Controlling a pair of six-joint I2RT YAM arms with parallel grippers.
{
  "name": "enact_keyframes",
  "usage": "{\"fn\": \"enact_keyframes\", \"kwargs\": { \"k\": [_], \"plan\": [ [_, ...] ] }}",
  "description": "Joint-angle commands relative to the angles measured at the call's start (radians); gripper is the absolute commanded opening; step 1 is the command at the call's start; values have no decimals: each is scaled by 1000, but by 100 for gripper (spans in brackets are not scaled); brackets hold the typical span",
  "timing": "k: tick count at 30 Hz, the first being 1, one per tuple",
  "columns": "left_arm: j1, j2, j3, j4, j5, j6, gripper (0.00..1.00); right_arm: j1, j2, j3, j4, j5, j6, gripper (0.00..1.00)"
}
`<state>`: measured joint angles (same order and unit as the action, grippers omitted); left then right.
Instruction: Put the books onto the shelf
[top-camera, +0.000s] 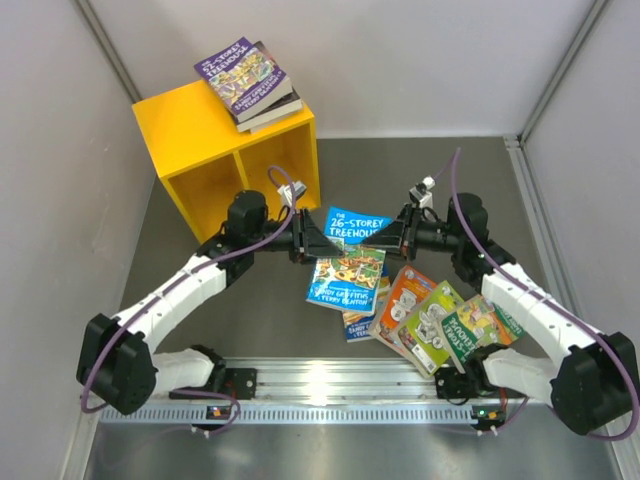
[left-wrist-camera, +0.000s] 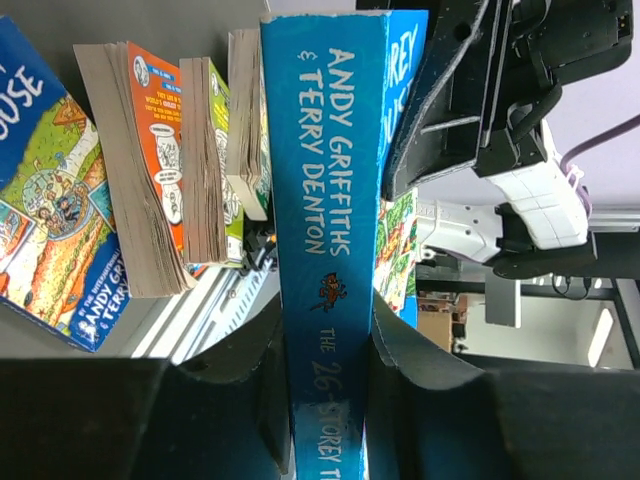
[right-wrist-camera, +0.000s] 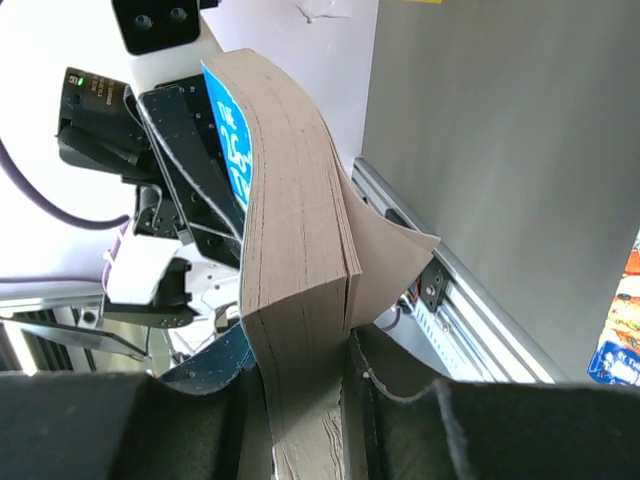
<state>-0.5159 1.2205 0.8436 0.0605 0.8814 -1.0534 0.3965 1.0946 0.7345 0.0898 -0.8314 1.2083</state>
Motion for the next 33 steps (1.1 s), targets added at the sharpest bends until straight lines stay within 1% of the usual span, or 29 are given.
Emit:
{"fn": "enact_keyframes", "kwargs": {
  "k": [1, 2, 4, 6, 7, 8, 9, 10, 11, 12, 13, 14, 16, 17, 18, 19, 20, 21, 22, 23, 24, 25, 26, 29, 31, 33],
  "plan": [
    [-21, -1, 54, -47, -30, 72, 4, -11, -10, 65, 123, -32, 40, 0],
    [-22, -6, 72, -92, -41, 79, 0, -15, -10, 65, 123, -34, 42, 0],
    [-22, -12, 95, -134, -74, 108, 0, -19, -18, 65, 122, -38, 43, 0],
    [-22, -16, 158, -223, -107, 153, 0, -31, -28, 69, 122, -41, 49, 0],
    [-22, -16, 185, -246, -125, 167, 0, -36, -32, 72, 108, -44, 50, 19],
    [-22, -12, 248, -269, -137, 180, 0, -51, -39, 75, 90, -46, 47, 39],
    [-22, -9, 283, -312, -145, 205, 0, -59, -53, 81, 67, -35, 27, 63],
    [-21, -3, 317, -318, -154, 217, 0, -79, -61, 86, -12, -28, 7, 90],
    [-21, 16, 387, -324, -159, 223, 0, -88, -67, 91, -57, -18, -18, 98],
    [-19, 30, 428, -335, -168, 243, 0, -99, -82, 94, -86, -5, -67, 100],
    [-15, 45, 472, -367, -174, 253, 0, -110, -88, 88, -164, 0, -82, 100],
    [-12, 84, 577, -384, -180, 262, 0, -134, -97, 82, -189, 5, -93, 100],
    [3, 132, 697, -441, -190, 291, 0, -160, -140, 46, -222, 15, -101, 100],
    [14, 184, 830, -455, -194, 297, 0, -182, -156, 33, -237, 18, -98, 100],
    [26, 210, 898, -465, -194, 297, 0, -192, -188, 8, -240, 21, -90, 100],
    [62, 236, 964, -465, -191, 287, 0, -202, -203, -4, -245, 21, -87, 100],
    [83, 287, 1086, -444, -185, 273, 0, -215, -214, -12, -251, 18, -85, 100],
    [111, 312, 1141, -418, -164, 219, 0, -222, -225, -24, -255, 14, -85, 100],
    [175, 335, 1188, -384, -148, 181, 0, -222, -228, -27, -262, 3, -88, 100],
    [209, 373, 1256, -281, -139, 138, 0, -222, -229, -27, -269, 2, -92, 100],
    [243, 391, 1284, -236, -134, 56, 0, -222, -233, -24, -284, 0, -98, 100],
    [298, 408, 1313, -197, -137, 29, 0, -222, -234, -23, -291, -2, -99, 100],
    [322, 454, 1386, -165, -136, 14, 0, -223, -237, -20, -295, -3, -104, 100],
    [398, 555, 1518, -127, -142, -57, 0, -223, -236, -3, -334, -5, -130, 100],
    [448, 586, 1539, -36, -172, -135, 0, -223, -234, 5, -361, -6, -148, 100],
    [481, 611, 1542, -10, -203, -180, 0, -222, -234, 2, -371, -8, -159, 100]
  ]
}}
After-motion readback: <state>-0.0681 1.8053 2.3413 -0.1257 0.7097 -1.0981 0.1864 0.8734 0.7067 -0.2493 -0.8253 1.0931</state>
